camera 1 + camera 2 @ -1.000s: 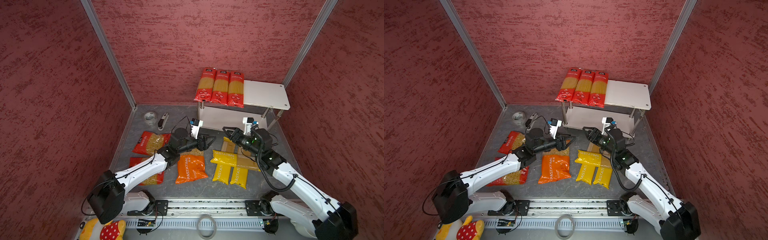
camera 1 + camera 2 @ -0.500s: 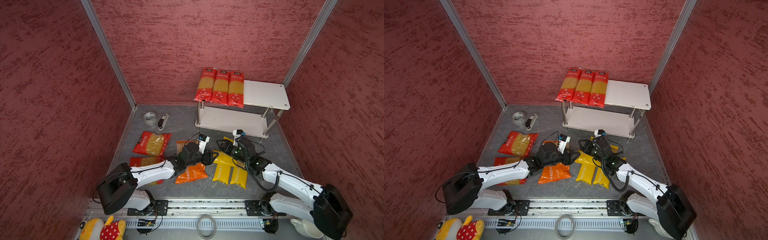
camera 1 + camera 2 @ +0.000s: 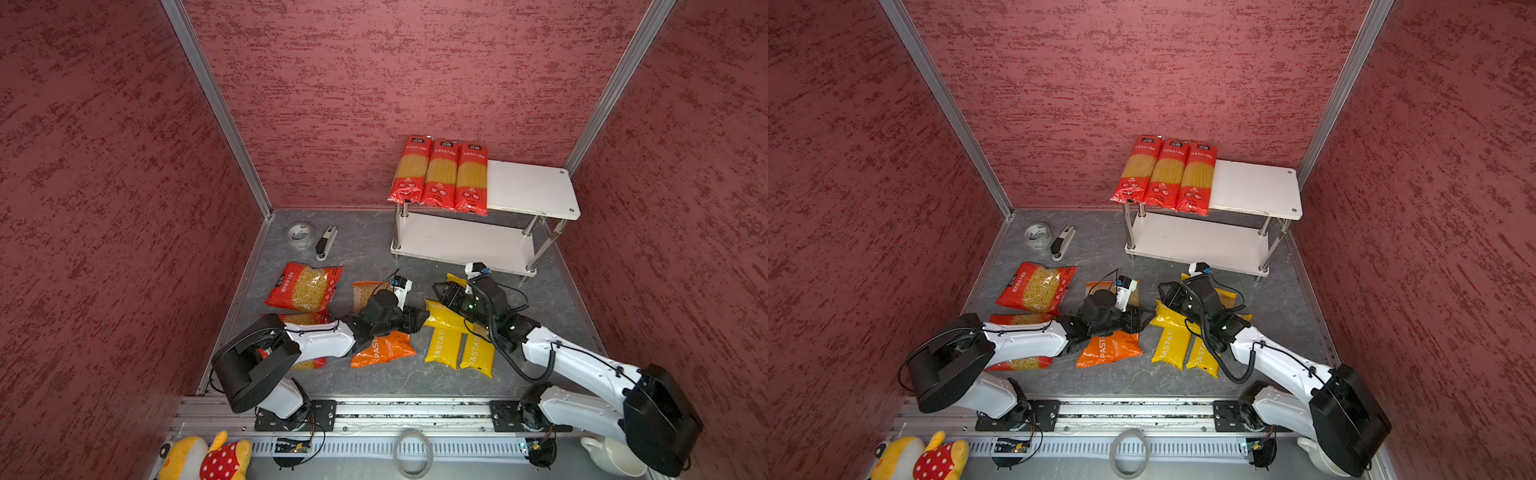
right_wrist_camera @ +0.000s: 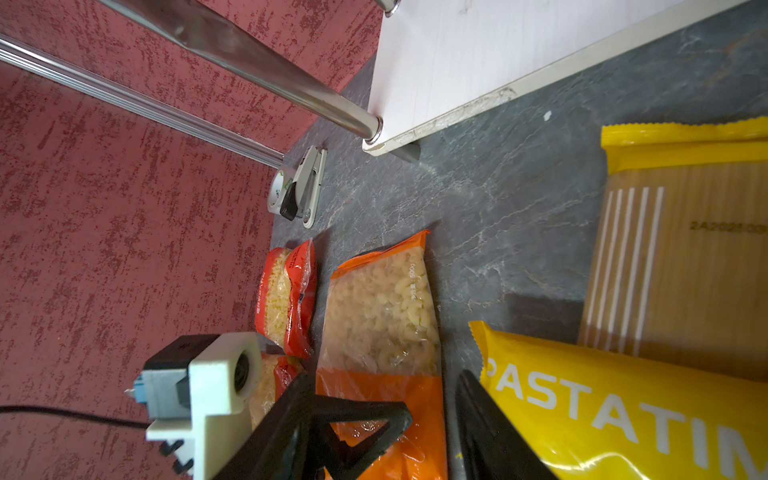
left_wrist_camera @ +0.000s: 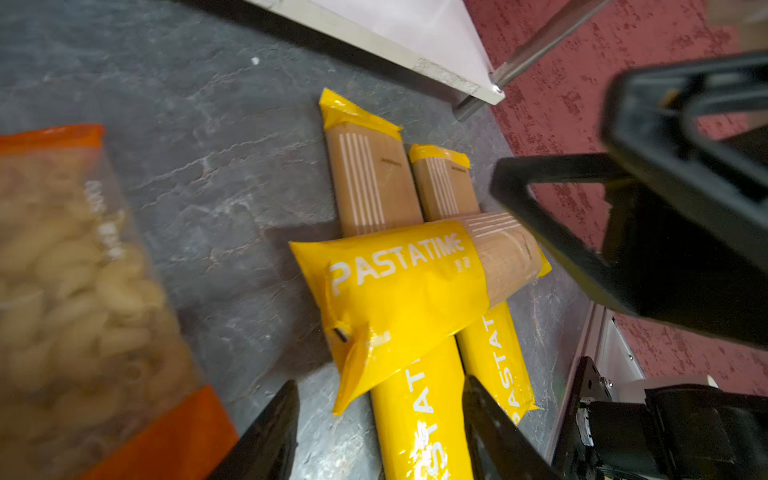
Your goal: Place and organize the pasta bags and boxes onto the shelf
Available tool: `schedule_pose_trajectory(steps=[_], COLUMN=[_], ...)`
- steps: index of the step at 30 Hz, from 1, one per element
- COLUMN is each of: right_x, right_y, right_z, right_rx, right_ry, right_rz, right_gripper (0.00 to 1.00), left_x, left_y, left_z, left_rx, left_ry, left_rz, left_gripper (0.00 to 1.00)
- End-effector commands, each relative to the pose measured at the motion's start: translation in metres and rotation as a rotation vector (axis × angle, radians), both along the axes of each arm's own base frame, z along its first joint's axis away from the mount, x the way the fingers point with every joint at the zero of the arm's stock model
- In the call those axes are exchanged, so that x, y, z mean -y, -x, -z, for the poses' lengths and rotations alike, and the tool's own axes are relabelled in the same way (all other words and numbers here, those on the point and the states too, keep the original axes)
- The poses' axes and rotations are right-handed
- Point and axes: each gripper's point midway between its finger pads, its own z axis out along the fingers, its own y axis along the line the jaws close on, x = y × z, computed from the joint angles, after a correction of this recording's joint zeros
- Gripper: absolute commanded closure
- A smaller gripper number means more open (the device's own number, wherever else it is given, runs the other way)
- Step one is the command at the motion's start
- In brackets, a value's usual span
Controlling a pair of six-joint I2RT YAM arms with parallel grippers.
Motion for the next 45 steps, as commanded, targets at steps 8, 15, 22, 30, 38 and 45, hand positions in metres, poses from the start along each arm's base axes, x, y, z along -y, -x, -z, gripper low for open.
schedule_pose_trajectory(steps=[8,15,22,30,38,45], right_x=[0.003,0.001,-0.006,-0.014,-0.016,-0.015], right_y=[-0.004,-0.008,-0.012,-0.016,-0.016,-0.015], right_z=[0.021,0.029,0.034,0.036,0.035,0.041], right_rx=[-0.065,-0.087,-0.1,-0.112,-0.116,-0.128], right_ry=[0.046,0.08,0.079,0.069,0.063,0.067], right_rz=[0.042,0.036,0.022,0.005,-0.001,0.0], right_gripper=[0.43,0.43,0.43,0.43,0.43,0.43], left_x=[-0.054,-0.113,-0.127,-0.07,-0.039,-0.068], left_y=[-0.016,-0.025,-0.026,-0.018,-0.012,-0.01], left_z=[0.037,0.04,0.002,-0.043,-0.018,0.006], left_rx=[-0.159,-0.163,-0.102,0.009,-0.041,-0.093], left_ry=[0.0,-0.041,-0.002,0.045,0.03,-0.02], left_rz=[-0.141,-0.246,-0.219,-0.111,-0.068,-0.131], left_gripper=[0.38,0.38,0.38,0.38,0.37,0.38])
